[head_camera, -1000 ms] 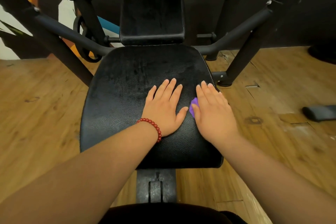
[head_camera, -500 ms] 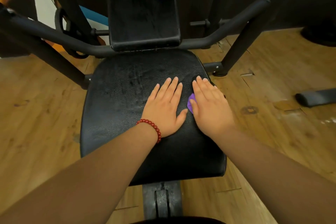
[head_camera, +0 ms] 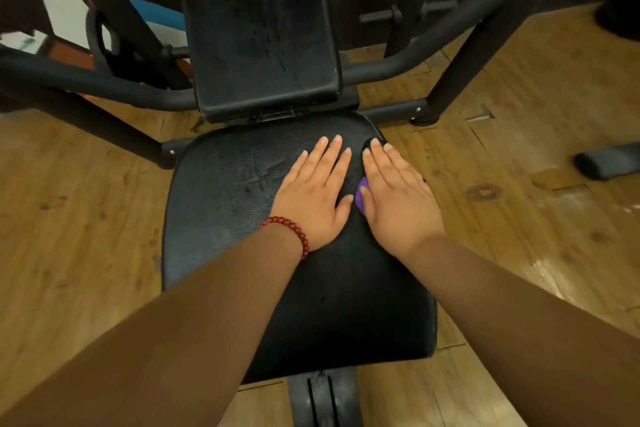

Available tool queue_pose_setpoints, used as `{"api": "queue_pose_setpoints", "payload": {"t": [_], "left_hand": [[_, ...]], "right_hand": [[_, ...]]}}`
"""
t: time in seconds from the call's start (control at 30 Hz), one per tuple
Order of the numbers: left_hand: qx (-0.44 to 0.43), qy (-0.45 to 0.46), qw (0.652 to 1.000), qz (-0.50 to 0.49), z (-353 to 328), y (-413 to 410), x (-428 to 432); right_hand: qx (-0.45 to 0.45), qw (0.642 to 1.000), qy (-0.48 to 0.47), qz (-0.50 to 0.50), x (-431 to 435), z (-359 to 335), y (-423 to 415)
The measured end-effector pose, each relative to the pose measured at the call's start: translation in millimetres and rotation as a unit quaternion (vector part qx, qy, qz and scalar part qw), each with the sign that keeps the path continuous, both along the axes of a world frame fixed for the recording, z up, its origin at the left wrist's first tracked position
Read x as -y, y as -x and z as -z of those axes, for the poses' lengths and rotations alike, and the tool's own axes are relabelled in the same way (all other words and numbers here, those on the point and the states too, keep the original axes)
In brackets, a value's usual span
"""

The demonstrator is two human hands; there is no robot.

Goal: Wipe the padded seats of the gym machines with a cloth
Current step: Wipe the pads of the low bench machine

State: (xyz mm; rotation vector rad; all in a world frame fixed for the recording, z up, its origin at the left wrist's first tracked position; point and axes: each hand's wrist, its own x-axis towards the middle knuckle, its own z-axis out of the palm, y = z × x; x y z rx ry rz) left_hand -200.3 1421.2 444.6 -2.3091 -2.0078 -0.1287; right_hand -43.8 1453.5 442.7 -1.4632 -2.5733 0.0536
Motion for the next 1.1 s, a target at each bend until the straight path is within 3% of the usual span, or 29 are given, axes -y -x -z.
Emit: {"api": "queue_pose_setpoints", "payload": {"t": [0.23, 0.5, 0.7, 0.83, 0.97, 1.1], "left_hand": [[-0.017, -0.028, 0.999, -0.005, 11.6, 5.9, -8.8], [-0.006, -0.019, 1.000, -0.004, 10.6, 6.7, -9.5], [-0.011, -0.028, 1.000, 0.004, 12.1, 7.7, -10.3], [-0.004, -0.034, 0.999, -0.005, 10.7, 7.1, -11.1], [0.060, -0.068, 0.994, -0.056, 7.9, -11.8, -14.0], [0.127, -0.060, 0.984, -0.106, -0.7, -40.2, -35.1]], "right_hand": [[-0.018, 1.000, -0.006, -0.014, 10.5, 18.6, -22.1], [-0.073, 0.997, 0.038, -0.009, -37.9, -7.6, 17.3], [-0.125, 0.991, 0.047, -0.004, -3.2, 9.7, -16.0], [-0.231, 0.967, 0.103, 0.022, 2.3, 15.5, -24.6], [-0.333, 0.918, 0.207, 0.060, 0.3, 13.1, -33.2], [-0.371, 0.885, 0.265, 0.091, -1.5, 10.4, -37.0]]}}
